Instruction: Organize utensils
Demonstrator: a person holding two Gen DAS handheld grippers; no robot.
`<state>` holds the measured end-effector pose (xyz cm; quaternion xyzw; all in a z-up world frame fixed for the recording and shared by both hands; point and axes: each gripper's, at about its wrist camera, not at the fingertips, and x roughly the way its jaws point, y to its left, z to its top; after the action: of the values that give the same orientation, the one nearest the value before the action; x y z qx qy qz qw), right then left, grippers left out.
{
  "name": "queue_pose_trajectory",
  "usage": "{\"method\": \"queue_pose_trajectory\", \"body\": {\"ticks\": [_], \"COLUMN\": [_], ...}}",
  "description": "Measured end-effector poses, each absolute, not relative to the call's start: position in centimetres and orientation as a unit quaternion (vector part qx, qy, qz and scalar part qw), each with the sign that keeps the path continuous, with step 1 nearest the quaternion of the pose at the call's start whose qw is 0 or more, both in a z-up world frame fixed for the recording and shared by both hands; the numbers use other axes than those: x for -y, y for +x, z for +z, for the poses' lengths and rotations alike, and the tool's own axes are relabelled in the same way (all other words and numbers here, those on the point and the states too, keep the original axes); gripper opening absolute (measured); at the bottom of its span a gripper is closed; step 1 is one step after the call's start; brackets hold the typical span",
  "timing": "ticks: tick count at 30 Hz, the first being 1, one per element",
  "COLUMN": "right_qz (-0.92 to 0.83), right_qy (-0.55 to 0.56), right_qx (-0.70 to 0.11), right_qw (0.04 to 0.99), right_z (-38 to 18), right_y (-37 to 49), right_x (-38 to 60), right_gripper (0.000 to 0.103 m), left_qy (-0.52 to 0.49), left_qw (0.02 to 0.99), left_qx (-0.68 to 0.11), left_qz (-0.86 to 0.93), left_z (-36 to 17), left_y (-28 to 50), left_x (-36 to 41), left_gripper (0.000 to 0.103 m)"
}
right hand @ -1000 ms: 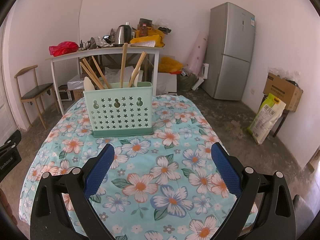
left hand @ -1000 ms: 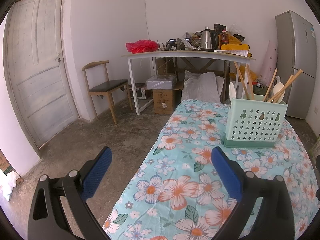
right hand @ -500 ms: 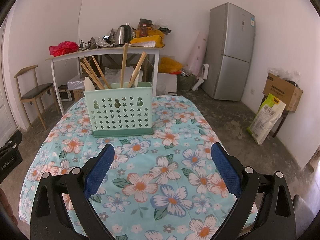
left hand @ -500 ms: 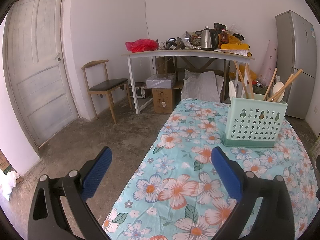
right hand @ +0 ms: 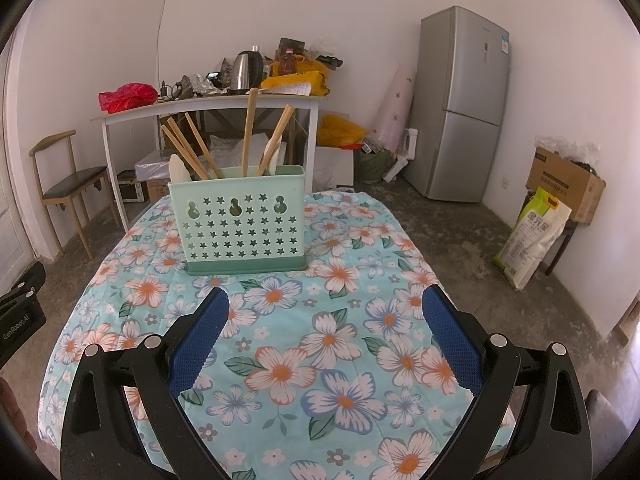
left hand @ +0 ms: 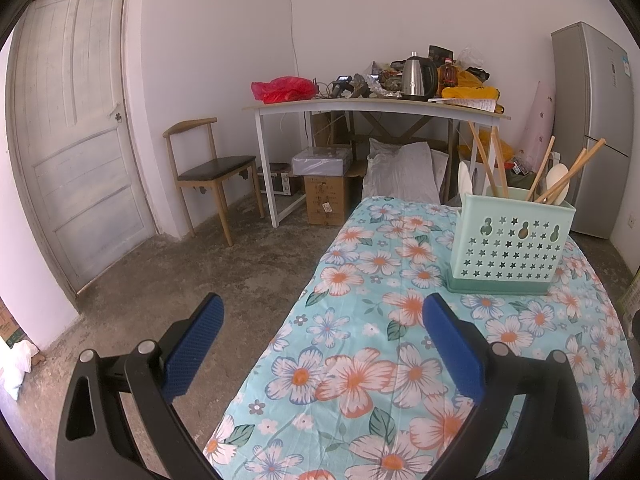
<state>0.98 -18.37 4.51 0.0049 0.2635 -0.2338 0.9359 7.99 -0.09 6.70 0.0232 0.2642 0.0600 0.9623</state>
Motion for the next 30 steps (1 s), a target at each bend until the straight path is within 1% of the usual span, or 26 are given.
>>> {"method": "queue_pose_trajectory", "body": {"ticks": [30], "right_qz": [-0.234], "right_qy": [0.005], "right_qx": [-0.262], "right_qw": [0.936], "right_z": [4.65], "right_y": [1.02], "right_x": [18.21], "right_gripper": [0.093], "left_qy": [0.022], "left_qw": [0.962], "left_qx": [-0.265], "left_qz": [0.059], "left_z": [6.73], "left_y": [8.02], "left_x": [0.0], "left_gripper": [0.097]}}
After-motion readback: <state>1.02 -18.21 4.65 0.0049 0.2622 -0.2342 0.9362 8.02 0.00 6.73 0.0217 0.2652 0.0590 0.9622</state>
